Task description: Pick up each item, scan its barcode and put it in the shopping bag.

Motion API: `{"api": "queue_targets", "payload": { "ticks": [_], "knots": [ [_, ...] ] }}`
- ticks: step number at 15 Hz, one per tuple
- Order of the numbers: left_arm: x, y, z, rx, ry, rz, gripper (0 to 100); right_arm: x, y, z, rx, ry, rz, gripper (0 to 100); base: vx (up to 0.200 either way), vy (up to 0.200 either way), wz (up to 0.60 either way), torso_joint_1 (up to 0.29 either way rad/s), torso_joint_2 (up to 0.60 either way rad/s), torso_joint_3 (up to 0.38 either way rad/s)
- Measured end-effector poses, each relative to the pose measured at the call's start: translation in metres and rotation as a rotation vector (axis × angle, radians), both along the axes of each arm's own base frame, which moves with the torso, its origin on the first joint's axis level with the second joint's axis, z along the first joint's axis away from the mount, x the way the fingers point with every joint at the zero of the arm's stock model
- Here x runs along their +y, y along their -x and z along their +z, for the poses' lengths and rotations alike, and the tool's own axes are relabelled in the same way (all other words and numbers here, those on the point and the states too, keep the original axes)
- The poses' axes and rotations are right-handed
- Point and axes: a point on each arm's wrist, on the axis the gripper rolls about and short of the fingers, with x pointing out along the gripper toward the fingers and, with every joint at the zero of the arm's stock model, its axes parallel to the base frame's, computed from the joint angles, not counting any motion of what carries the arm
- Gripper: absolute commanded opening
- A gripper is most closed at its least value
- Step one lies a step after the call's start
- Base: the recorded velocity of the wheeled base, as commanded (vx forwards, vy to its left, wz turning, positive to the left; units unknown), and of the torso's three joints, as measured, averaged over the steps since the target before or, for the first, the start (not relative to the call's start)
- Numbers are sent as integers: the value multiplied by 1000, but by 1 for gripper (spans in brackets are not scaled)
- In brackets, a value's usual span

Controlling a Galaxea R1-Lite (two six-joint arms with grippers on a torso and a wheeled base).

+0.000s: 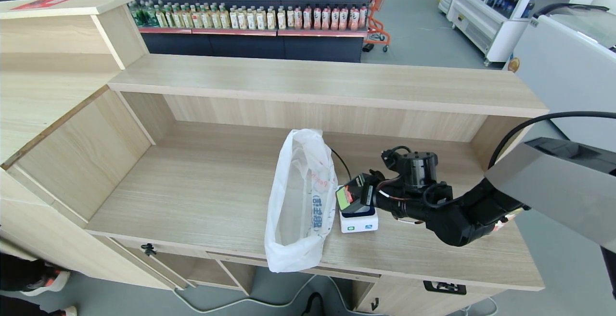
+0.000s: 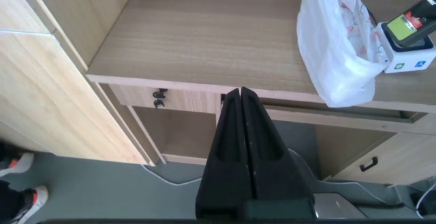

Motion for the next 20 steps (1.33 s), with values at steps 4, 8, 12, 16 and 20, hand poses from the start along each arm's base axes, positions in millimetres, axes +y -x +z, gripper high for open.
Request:
{"api": "queue_targets", "payload": {
  "ticks": [4,8,12,16,20],
  "knots": [
    [0,0,0,0,0,0,0,1,1,1,2,2,1,0,0,0,0,0,0,0],
    [0,0,0,0,0,0,0,-6,10,36,-38,-33,-15,0,0,0,0,0,0,0],
    [0,0,0,0,0,0,0,-22,41,104,-103,-14,-11,0,0,0,0,0,0,0],
    [0,0,0,0,0,0,0,-55,72,143,-368,358,-124,0,0,0,0,0,0,0],
    [0,0,0,0,0,0,0,-60,102,152,-437,379,-131,0,0,0,0,0,0,0]
  ]
}}
